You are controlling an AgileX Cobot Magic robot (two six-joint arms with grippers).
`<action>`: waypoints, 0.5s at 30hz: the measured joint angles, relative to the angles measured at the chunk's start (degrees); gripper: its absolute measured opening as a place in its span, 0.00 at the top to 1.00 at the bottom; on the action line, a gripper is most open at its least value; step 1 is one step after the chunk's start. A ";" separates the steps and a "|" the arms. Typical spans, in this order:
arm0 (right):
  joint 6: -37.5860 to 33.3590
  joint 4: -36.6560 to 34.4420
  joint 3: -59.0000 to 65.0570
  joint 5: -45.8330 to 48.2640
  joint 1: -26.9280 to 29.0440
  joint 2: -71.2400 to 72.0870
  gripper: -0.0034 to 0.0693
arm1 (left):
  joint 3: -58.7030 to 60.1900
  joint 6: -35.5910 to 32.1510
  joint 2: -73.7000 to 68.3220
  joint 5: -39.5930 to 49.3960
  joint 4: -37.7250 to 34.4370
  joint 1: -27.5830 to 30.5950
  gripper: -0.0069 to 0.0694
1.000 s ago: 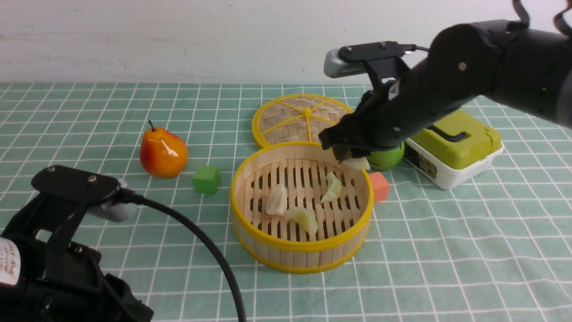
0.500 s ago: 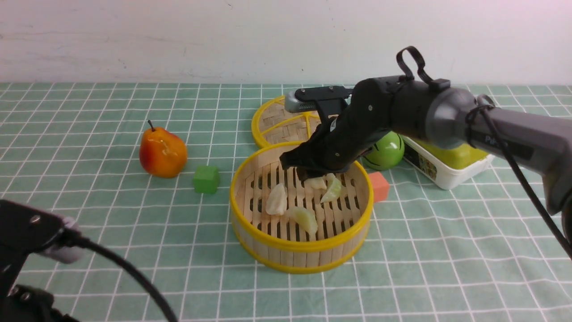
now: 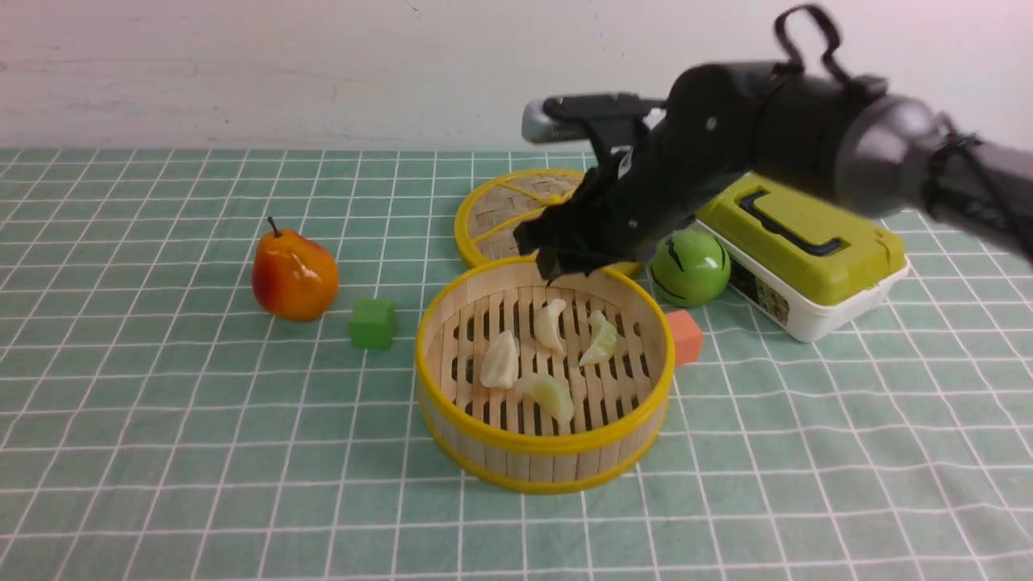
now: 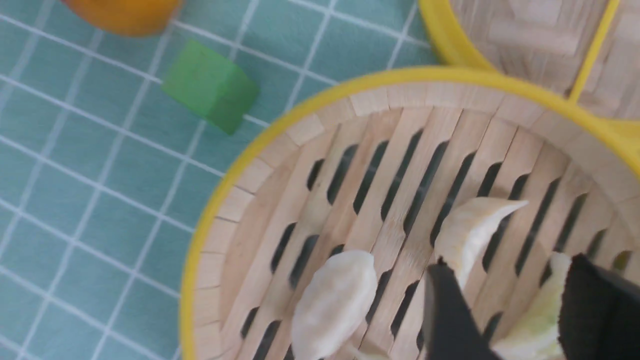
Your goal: Put the dumplings into the steamer on the table with the blue tablecloth.
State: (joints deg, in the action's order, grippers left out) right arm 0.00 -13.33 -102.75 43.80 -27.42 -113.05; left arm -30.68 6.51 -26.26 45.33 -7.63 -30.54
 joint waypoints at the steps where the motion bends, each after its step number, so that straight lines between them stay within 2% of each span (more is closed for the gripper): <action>1: -0.61 0.00 0.23 0.63 -0.12 2.29 0.61 | 0.00 0.00 0.00 -0.07 0.00 0.00 0.82; 2: -2.32 0.00 0.62 1.96 -0.56 5.92 0.68 | 0.00 0.00 0.00 -0.07 0.00 0.00 0.82; 4: -4.17 0.00 1.75 2.87 -1.06 9.73 0.74 | 0.00 0.00 0.00 -0.13 0.00 0.00 0.82; 6: -7.70 -0.31 5.86 3.87 -2.66 19.04 0.88 | 0.00 0.00 0.00 -0.13 0.00 0.00 0.81; 8: -8.60 -0.75 9.65 3.74 -3.37 23.77 0.94 | 0.00 0.00 0.00 -0.13 0.00 0.00 0.81; 10: -8.87 -1.01 14.81 2.51 -3.73 30.49 0.98 | 0.00 0.00 0.00 -0.13 0.00 0.00 0.81; 15: -8.92 -1.09 30.82 -5.95 -3.81 45.82 0.98 | 0.00 0.00 0.00 -0.13 0.00 0.00 0.80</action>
State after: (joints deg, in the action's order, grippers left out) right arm -8.92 -14.42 -71.93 37.85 -31.24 -67.23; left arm -30.68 6.51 -26.26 45.20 -7.63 -30.54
